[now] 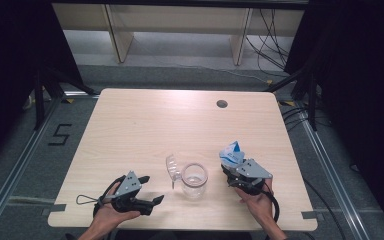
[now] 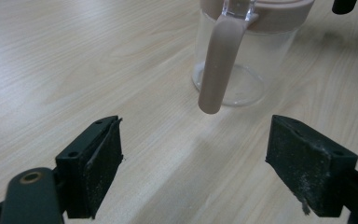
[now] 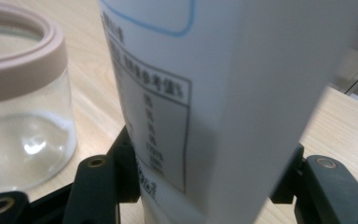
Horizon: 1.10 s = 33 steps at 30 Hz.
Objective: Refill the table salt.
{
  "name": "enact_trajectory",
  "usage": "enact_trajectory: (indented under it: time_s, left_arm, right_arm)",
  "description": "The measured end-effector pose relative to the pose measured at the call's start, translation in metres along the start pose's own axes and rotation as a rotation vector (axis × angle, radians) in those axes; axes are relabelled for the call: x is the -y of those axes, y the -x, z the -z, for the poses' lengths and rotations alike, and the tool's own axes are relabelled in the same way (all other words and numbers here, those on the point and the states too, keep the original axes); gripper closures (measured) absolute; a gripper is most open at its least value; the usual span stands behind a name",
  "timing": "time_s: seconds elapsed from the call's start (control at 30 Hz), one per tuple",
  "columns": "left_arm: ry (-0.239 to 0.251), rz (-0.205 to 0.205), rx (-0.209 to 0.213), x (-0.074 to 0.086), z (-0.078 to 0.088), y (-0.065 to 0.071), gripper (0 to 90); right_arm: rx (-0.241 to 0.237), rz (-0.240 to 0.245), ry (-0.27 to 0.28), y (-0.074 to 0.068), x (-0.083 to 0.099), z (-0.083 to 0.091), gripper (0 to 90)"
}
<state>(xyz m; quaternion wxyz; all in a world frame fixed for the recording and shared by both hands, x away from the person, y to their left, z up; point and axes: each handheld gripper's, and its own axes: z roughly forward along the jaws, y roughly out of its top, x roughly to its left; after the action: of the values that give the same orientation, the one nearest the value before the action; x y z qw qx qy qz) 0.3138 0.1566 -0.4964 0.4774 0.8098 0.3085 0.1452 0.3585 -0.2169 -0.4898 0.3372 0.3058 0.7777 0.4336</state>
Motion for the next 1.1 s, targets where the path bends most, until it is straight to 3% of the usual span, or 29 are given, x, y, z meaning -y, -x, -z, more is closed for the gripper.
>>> enact_trajectory:
  time_s: [0.13,0.5,0.73,0.97,1.0,1.1]
  left_arm:
    - [0.002,-0.002,0.005,0.000,0.000,0.000,17.6]
    - [-0.002,-0.007,0.001,0.000,0.000,0.000,17.6]
    - [0.001,-0.006,-0.002,0.000,0.000,0.000,17.5]
    - [0.000,-0.007,-0.002,0.000,0.000,-0.001,17.5]
    - [-0.004,0.003,0.002,0.001,0.000,0.000,17.5]
    - [0.004,0.004,0.005,0.001,0.000,0.000,17.5]
  right_arm:
    - [0.004,-0.004,-0.002,-0.002,0.001,0.001,44.9]
    - [0.029,0.091,-0.014,-0.006,-0.004,0.005,45.1]
    - [0.072,0.189,-0.031,-0.013,-0.008,0.007,45.2]
    - [0.088,0.240,-0.039,-0.016,-0.009,0.007,45.3]
    - [0.094,0.268,-0.039,-0.016,-0.010,0.006,45.3]
    - [0.098,0.264,-0.043,-0.017,-0.010,0.006,45.3]
